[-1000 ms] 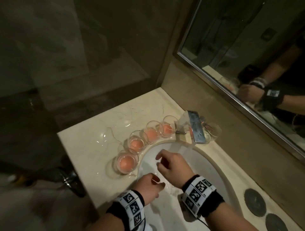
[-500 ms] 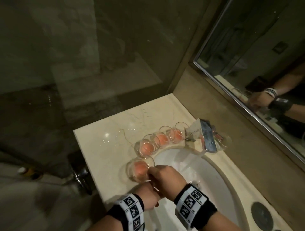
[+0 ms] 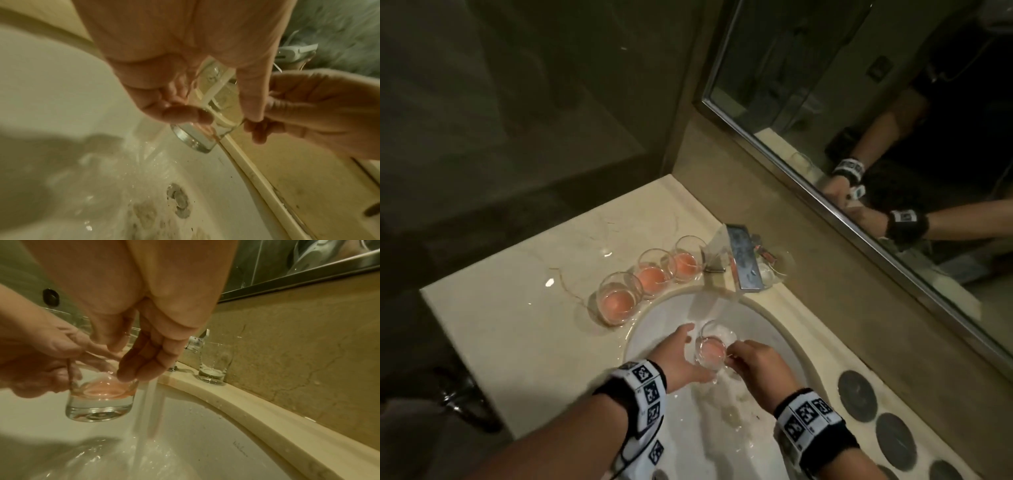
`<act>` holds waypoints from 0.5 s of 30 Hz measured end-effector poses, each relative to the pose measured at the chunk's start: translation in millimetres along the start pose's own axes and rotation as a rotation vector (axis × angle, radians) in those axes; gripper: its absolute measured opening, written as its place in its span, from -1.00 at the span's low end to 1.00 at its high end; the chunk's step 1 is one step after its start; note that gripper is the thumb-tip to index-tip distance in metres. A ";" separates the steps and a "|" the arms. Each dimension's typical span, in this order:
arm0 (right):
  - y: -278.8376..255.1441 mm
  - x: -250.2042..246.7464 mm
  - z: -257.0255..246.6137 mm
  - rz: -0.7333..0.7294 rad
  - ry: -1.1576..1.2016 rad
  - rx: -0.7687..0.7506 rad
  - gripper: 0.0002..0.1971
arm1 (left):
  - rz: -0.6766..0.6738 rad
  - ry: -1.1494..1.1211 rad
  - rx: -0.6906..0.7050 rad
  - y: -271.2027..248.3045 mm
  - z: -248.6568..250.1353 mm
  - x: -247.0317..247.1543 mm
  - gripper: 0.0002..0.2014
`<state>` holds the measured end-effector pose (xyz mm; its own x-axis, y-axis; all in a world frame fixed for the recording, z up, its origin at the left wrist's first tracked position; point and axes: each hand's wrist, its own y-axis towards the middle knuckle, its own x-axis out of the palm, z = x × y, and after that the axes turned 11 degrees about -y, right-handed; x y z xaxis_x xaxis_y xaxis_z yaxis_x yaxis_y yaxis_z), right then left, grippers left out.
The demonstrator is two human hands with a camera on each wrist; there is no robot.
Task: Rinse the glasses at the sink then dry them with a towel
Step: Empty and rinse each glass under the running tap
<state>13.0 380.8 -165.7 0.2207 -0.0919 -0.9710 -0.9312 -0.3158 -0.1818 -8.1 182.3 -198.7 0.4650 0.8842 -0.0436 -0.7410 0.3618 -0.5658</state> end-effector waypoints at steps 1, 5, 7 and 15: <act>3.3 -1.7 3.3 -0.004 0.006 0.008 -0.80 | -0.034 -0.016 0.031 9.5 6.0 3.9 0.07; 16.5 -5.4 19.9 -0.050 0.022 0.033 -0.78 | -0.133 -0.151 0.103 46.9 15.4 15.9 0.02; 20.8 -6.0 27.2 -0.029 0.075 0.082 -0.83 | -0.106 -0.224 0.104 59.0 17.2 21.0 -0.07; 17.8 29.3 24.1 -0.011 1.357 0.725 -0.69 | 0.100 -0.368 -0.019 74.4 31.0 43.7 -0.37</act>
<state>-4.0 395.2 -201.2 -0.0571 -0.9829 -0.1749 -0.7755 0.1540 -0.6123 -57.9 257.0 -217.2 0.1837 0.9630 0.1972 -0.7628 0.2662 -0.5893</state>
